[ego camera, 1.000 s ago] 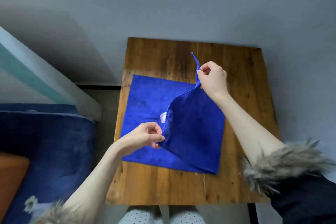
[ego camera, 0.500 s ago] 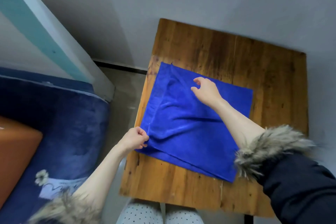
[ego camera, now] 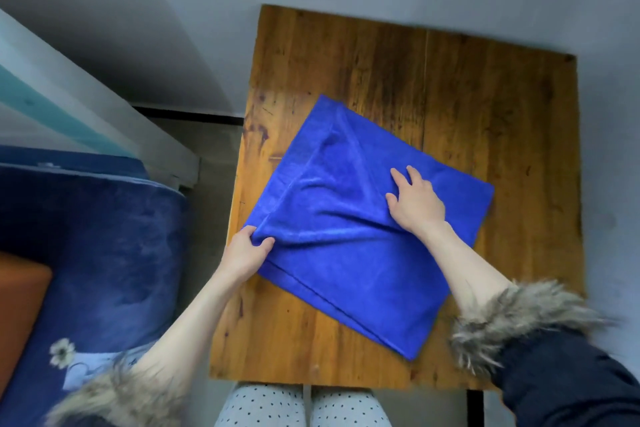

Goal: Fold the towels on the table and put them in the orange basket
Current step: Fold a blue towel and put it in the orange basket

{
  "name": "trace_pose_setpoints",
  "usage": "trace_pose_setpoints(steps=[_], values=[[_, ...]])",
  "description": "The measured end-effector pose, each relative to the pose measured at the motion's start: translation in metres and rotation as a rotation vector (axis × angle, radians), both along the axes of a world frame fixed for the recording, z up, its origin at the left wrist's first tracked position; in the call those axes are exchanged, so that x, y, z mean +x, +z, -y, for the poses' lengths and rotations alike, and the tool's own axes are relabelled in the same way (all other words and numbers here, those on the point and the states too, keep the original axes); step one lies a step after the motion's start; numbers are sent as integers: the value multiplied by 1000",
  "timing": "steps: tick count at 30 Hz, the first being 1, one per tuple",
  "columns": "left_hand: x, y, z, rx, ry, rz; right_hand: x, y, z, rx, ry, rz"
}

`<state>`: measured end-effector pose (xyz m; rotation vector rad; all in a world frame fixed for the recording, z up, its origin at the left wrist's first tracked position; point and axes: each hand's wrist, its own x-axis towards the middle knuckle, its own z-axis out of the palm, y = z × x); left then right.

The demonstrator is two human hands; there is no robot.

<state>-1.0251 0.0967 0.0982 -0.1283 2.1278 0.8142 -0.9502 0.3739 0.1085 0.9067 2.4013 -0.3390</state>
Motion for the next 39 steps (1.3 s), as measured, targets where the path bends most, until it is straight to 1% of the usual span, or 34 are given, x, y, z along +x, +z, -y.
trace_pose_setpoints(steps=[2, 5, 7, 11, 17, 20, 22, 23, 25, 27, 29, 31, 34, 37, 39], values=[[-11, 1, -13, 1, -12, -57, 18, 2, -5, 50, -36, 7], [-24, -1, -35, 20, -40, -120, 49, 4, -13, 70, -98, 24], [-31, -3, -50, 42, -86, -145, 70, 5, -17, 58, -147, 31], [-41, -11, -81, 60, -280, -159, 113, 8, -13, 8, -303, 33], [-41, -11, -111, 11, -379, -257, 153, 1, 6, -44, -375, 39], [-33, -8, -112, 54, -321, -253, 156, -2, -3, -57, -416, 47], [-31, -7, -107, 121, -256, -252, 149, -2, -18, -38, -473, -7], [-30, -9, -105, 150, -240, -267, 144, -2, -27, -11, -500, -71], [-29, -11, -101, 190, -224, -298, 132, -4, -46, 32, -546, -266], [-28, -12, -100, 224, -178, -317, 114, -7, -66, 23, -564, -439], [-28, -13, -98, 247, -113, -329, 96, -11, -85, -4, -534, -526], [-28, -12, -97, 264, -33, -303, 83, -17, -98, -13, -469, -518], [-27, -6, -98, 336, 73, -212, 79, -22, -106, 36, -371, -460], [-25, 1, -97, 411, 132, -184, 83, -22, -106, 84, -302, -502], [-23, 6, -94, 428, 148, -176, 85, -22, -105, 46, -297, -508]])
